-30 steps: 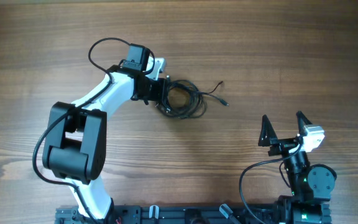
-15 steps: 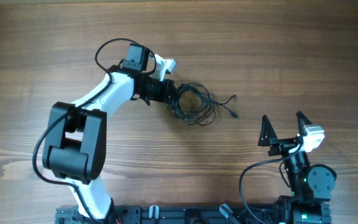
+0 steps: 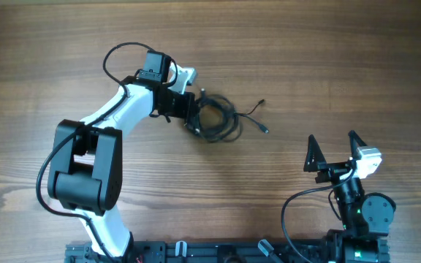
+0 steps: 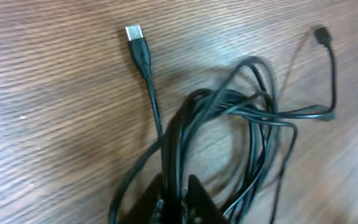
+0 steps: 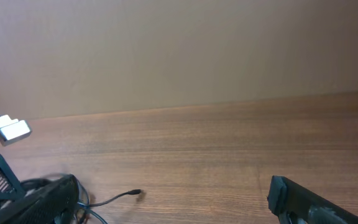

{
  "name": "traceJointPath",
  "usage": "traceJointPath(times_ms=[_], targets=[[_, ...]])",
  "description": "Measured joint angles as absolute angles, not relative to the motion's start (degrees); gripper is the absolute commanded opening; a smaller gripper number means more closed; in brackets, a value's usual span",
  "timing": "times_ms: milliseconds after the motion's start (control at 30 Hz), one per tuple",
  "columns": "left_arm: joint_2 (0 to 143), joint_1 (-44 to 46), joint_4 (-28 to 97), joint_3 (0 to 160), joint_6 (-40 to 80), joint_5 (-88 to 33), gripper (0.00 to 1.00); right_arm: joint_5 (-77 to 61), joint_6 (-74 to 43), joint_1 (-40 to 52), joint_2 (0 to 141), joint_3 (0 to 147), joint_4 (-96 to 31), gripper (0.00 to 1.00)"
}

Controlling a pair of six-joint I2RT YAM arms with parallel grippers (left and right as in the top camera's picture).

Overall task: Untangle cables
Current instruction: 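Hold the cable loops with the left gripper above the bundle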

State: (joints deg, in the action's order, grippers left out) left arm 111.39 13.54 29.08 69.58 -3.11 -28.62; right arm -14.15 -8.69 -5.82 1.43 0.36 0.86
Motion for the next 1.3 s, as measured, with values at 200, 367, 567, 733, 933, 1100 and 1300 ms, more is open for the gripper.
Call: traceJointPath(times_ms=[200, 367, 567, 733, 933, 1100, 1300], targets=[[111.4, 13.5, 28.6, 69.6, -3.2, -24.9, 1.00, -14.2, -8.7, -5.8, 1.4, 0.4, 0.9, 1.00], [111.3, 13.5, 28.6, 69.6, -3.6, -23.6, 1.00, -14.2, -8.7, -5.8, 1.4, 0.4, 0.9, 1.00], [111.3, 13.5, 28.6, 69.6, -3.6, -23.4, 1.00, -14.1, -8.7, -5.8, 1.4, 0.4, 0.9, 1.00], [111.3, 13.5, 28.6, 69.6, -3.6, -23.4, 1.00, -14.2, -8.7, -5.8, 1.4, 0.4, 0.9, 1.00], [111.3, 13.5, 28.6, 69.6, -3.6, -23.4, 1.00, -14.2, -8.7, -5.8, 1.4, 0.4, 0.9, 1.00], [111.3, 13.5, 28.6, 69.6, -3.6, -23.4, 1.00, -14.2, -8.7, -5.8, 1.4, 0.4, 0.9, 1.00], [111.3, 13.5, 28.6, 69.6, -3.6, -23.4, 1.00, -14.2, -8.7, -5.8, 1.4, 0.4, 0.9, 1.00]])
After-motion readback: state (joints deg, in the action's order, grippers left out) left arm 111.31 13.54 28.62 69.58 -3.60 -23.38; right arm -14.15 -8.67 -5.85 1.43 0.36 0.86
